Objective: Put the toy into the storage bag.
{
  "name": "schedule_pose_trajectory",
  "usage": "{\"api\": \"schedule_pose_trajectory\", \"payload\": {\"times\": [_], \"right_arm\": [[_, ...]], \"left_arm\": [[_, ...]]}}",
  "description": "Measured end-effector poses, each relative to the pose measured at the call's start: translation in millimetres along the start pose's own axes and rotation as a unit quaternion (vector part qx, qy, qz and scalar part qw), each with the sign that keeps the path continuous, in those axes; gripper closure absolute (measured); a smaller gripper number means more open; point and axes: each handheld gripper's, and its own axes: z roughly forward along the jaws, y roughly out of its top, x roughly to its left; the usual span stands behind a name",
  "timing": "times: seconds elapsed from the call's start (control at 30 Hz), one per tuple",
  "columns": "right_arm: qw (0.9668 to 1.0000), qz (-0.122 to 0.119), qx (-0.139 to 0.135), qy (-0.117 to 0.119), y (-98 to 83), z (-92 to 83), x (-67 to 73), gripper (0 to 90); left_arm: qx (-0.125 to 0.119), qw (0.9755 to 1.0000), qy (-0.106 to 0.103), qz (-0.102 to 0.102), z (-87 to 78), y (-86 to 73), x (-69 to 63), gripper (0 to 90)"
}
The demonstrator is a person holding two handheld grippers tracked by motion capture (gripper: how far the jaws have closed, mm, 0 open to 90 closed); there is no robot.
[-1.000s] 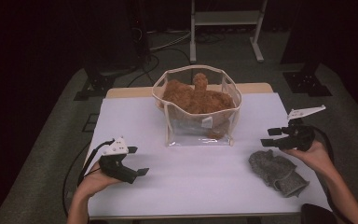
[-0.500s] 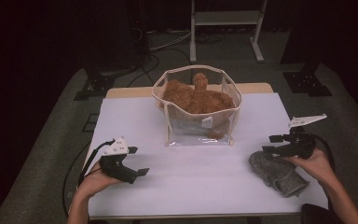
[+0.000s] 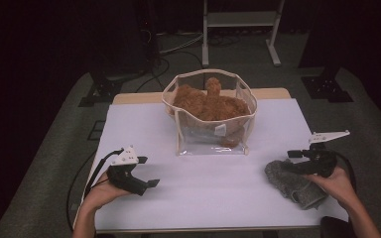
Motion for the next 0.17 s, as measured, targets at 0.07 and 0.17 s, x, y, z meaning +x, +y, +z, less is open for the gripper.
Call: {"api": "schedule_pose_trajectory", "payload": {"times": [0.07,0.17], "right_arm": [[1.0,-0.001,-0.001,-0.002,-2.6,0.3,1.4,24.8],[0.9999,0.003,-0.013,0.001,-7.3,0.3,3.9,24.0]], "left_arm": [[0.001,1.0,-0.001,0.002,0.9,-0.1,0.0,8.4],[0.002,1.0,0.0,0.001,1.6,0.3,-0.3,8.4]]}}
